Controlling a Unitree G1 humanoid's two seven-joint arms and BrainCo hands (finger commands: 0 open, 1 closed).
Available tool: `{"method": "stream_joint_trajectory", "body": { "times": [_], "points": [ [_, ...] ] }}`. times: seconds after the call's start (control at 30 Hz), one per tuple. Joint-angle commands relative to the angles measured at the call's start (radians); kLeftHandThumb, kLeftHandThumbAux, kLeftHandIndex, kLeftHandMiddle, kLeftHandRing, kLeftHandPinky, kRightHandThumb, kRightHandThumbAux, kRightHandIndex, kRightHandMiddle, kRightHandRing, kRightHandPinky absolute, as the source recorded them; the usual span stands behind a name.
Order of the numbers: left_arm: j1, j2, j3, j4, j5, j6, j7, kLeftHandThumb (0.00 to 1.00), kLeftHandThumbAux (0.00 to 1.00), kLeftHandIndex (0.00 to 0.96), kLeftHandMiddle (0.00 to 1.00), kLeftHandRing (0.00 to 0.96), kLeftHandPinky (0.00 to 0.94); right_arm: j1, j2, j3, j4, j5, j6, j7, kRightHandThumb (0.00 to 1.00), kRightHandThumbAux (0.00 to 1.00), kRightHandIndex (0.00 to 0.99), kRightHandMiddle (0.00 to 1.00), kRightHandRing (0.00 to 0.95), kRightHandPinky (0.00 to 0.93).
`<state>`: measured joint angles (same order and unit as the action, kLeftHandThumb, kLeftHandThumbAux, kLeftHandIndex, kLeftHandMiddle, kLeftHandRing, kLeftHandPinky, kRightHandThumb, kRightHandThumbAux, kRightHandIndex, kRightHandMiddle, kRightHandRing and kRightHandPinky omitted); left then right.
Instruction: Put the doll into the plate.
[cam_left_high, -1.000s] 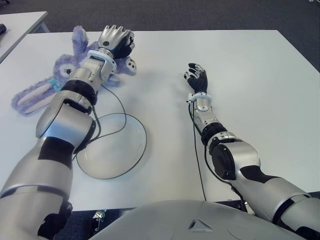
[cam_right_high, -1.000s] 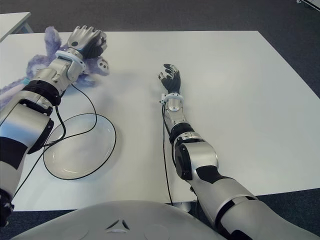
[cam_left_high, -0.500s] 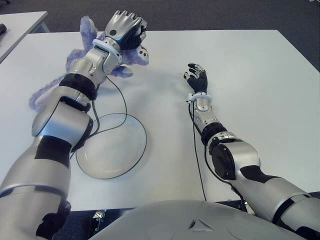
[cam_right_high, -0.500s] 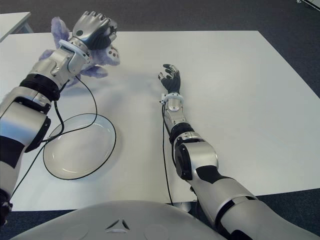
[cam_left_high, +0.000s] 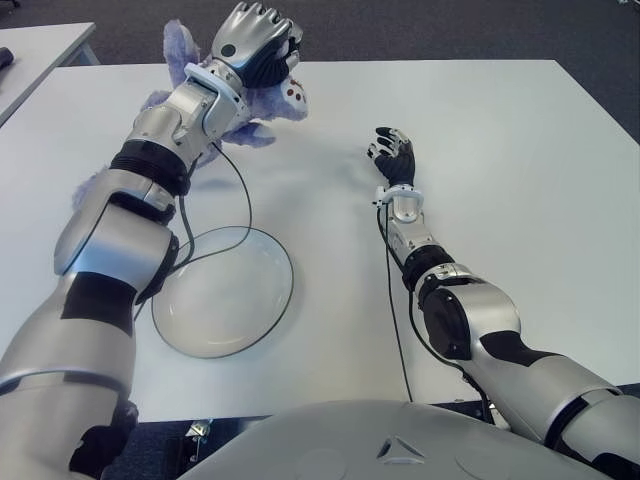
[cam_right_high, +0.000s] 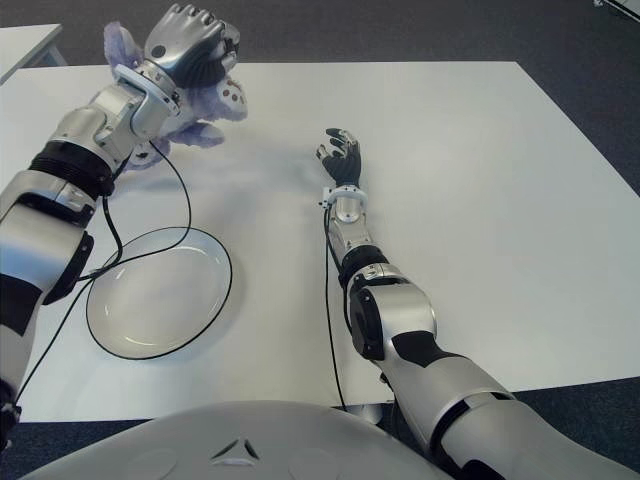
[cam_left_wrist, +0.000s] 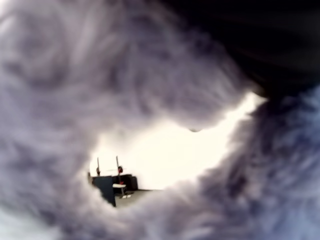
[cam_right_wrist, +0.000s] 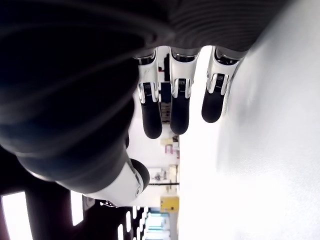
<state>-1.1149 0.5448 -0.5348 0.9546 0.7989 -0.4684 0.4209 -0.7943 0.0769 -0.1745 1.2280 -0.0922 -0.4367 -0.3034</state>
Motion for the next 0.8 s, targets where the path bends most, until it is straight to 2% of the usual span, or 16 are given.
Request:
{"method": "stream_joint_trajectory", "body": {
  "times": [0.03,0.43,0.6,0.8],
  "points": [
    [0.033,0.040,0.005,-0.084,0.023,0.014,-0.055,0.883,0.673,0.785,0.843,0.840,0.788,0.204,0.167,-0.014,0.140,0.018,0.130,-0.004,0.524,0.896,0.292,0.217,0.173,0.158],
    [0.090,0.110,0.030,-0.239,0.025,0.009,-0.100,0.904,0.668,0.794,0.846,0.838,0.782,0.202,0.165,-0.014,0.140,0.018,0.130,-0.003,0.548,0.895,0.297,0.220,0.170,0.153],
    [0.118,0.126,0.049,-0.316,0.020,0.027,-0.136,0.906,0.663,0.789,0.846,0.842,0.811,0.202,0.165,-0.015,0.140,0.018,0.127,-0.006,0.546,0.896,0.307,0.222,0.170,0.157],
    [0.169,0.151,0.090,-0.453,0.012,0.061,-0.203,0.901,0.660,0.778,0.843,0.840,0.787,0.202,0.161,-0.012,0.140,0.014,0.128,-0.004,0.549,0.893,0.310,0.220,0.169,0.157]
  ]
}}
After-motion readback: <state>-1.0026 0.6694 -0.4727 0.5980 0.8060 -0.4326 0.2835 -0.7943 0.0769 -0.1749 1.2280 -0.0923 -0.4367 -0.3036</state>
